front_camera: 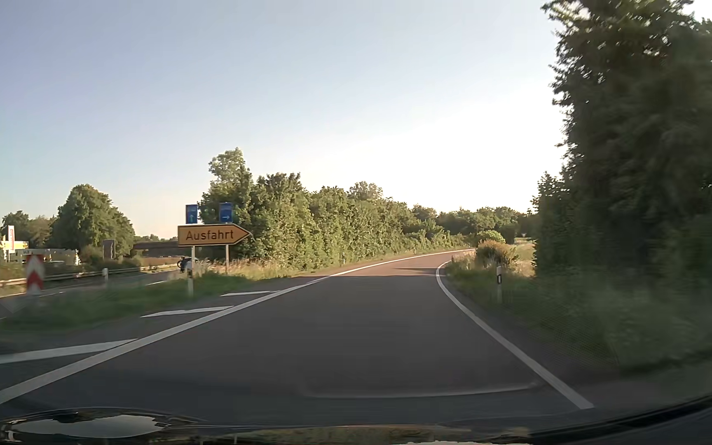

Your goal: Follow the waypoints while adhering to traffic rules and regulations

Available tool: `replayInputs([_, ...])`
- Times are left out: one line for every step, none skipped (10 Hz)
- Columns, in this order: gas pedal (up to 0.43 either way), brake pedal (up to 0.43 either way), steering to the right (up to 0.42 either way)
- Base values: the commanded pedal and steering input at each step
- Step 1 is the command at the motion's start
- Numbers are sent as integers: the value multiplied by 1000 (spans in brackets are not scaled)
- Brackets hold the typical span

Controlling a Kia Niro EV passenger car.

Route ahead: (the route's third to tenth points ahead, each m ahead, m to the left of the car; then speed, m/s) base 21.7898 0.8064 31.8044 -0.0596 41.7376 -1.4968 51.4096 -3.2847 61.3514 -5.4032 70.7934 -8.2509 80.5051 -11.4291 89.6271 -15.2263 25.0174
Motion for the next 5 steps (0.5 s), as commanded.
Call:
replayInputs([98, 0, 24])
replayInputs([110, 0, 25])
replayInputs([110, 0, 26])
replayInputs([110, 0, 26])
replayInputs([118, 0, 26])
